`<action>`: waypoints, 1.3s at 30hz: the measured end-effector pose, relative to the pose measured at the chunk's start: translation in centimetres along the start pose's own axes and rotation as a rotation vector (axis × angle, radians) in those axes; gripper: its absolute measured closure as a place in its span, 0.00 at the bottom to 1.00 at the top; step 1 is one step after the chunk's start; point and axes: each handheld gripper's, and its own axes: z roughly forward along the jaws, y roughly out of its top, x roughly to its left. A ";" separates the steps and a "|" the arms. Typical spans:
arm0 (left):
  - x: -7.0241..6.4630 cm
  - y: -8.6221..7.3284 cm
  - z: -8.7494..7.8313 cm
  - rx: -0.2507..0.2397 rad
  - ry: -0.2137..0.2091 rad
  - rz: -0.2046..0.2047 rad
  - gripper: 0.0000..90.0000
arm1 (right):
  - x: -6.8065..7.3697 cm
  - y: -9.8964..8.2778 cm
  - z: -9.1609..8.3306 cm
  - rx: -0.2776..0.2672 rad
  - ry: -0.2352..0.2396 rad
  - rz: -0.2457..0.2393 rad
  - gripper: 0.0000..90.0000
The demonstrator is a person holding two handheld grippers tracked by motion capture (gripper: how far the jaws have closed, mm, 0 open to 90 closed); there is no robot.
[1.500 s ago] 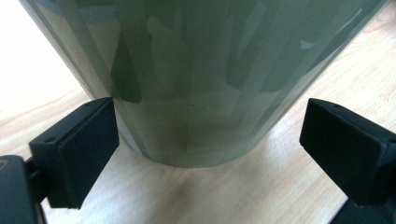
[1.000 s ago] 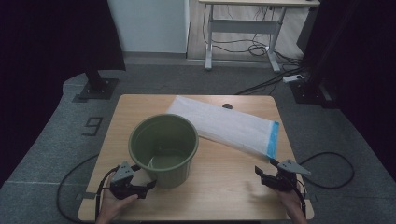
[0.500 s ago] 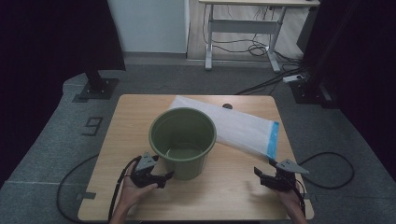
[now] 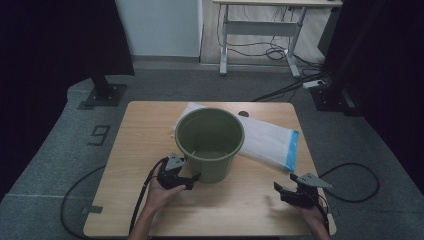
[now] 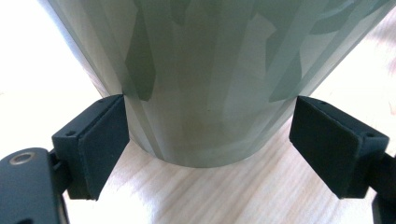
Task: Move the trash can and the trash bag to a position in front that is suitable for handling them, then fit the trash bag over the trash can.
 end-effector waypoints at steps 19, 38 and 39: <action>0.3 -4.0 -5.0 0.026 0.069 -0.070 0.16 | 0.2 0.3 0.0 -0.002 -0.018 -0.015 0.23; 1.4 -6.2 -4.6 0.102 0.109 -0.047 0.16 | 0.7 4.6 10.2 0.188 -0.008 -0.157 0.22; 1.6 -6.2 -4.6 0.103 0.113 -0.054 0.16 | 0.8 4.7 10.6 0.192 -0.001 -0.155 0.22</action>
